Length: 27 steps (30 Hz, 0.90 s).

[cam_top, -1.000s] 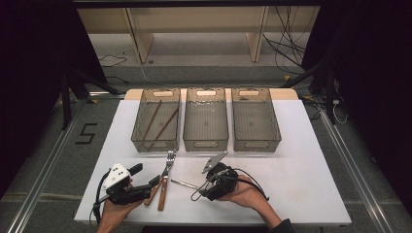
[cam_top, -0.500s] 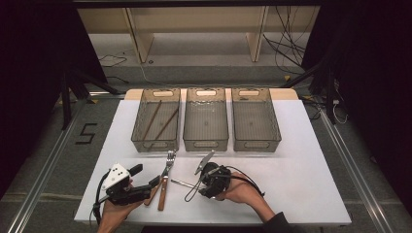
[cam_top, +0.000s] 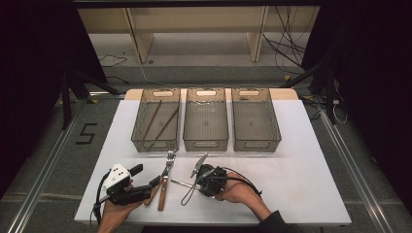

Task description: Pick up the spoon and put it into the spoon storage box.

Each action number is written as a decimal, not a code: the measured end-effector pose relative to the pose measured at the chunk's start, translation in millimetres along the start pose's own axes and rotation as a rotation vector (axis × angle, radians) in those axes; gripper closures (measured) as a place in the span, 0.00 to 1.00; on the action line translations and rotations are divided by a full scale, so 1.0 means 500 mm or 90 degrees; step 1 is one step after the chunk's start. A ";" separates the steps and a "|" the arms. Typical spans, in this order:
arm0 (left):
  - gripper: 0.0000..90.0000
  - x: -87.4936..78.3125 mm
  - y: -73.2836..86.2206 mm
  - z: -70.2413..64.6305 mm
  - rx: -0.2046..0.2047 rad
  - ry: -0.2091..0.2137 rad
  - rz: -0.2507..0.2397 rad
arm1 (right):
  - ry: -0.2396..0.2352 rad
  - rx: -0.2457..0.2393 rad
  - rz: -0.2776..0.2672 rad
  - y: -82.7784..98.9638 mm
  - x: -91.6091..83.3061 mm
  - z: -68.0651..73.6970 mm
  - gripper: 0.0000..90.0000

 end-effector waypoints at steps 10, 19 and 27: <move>0.21 0.000 0.000 0.001 0.001 -0.002 -0.001 | -0.023 0.008 -0.002 -0.001 -0.004 0.000 0.96; 0.21 0.000 0.000 0.000 0.001 -0.004 -0.001 | -0.034 0.014 0.002 -0.003 -0.013 0.014 0.99; 0.22 0.000 0.000 0.001 -0.003 -0.004 -0.001 | -0.034 0.012 0.000 -0.005 -0.007 0.015 1.00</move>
Point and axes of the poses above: each handheld gripper's, and its own axes: x roughly forward along the jaws, y roughly out of its underside, z roughly to its left, the point moved 6 cm from there along x, roughly forward along the jaws, and after that the axes turned 3 degrees about x, right-handed, at the moved point
